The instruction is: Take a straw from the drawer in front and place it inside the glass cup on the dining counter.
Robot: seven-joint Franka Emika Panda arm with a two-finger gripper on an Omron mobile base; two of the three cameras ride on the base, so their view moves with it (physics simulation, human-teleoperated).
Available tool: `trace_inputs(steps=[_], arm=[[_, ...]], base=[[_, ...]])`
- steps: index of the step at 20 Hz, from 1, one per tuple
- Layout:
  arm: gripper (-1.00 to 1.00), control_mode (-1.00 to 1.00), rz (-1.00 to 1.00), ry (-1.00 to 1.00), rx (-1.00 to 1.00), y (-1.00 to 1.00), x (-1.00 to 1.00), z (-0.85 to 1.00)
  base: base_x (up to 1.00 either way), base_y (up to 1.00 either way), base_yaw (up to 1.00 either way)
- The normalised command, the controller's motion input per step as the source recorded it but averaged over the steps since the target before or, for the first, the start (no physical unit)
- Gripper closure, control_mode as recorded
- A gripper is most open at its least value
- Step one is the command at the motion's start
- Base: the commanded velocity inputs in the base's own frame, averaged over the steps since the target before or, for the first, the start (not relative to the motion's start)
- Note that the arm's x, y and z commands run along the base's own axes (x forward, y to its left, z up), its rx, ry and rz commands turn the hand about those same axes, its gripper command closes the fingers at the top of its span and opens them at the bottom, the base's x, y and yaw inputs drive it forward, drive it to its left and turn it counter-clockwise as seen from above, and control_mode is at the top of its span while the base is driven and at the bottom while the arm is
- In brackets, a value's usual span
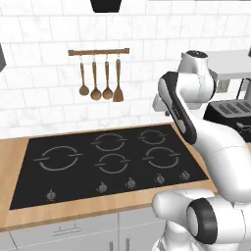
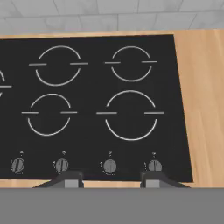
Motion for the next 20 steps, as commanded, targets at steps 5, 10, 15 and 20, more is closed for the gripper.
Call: trace_inputs(steps=[5, 10, 15, 20], arm=[[-1.00, 1.00, 0.00, 0.00, 0.00, 0.00, 0.00, 0.00], [-1.00, 1.00, 0.00, 0.00, 0.00, 0.00, 0.00, 0.00], [-1.00, 1.00, 0.00, 0.00, 0.00, 0.00, 0.00, 0.00], [-1.00, 1.00, 0.00, 0.00, 0.00, 0.00, 0.00, 0.00]], base=[[-0.51, 0.09, 0.00], [-0.91, -0.06, 0.03], [-0.12, -0.57, 0.31], [0.06, -0.76, 0.61]])
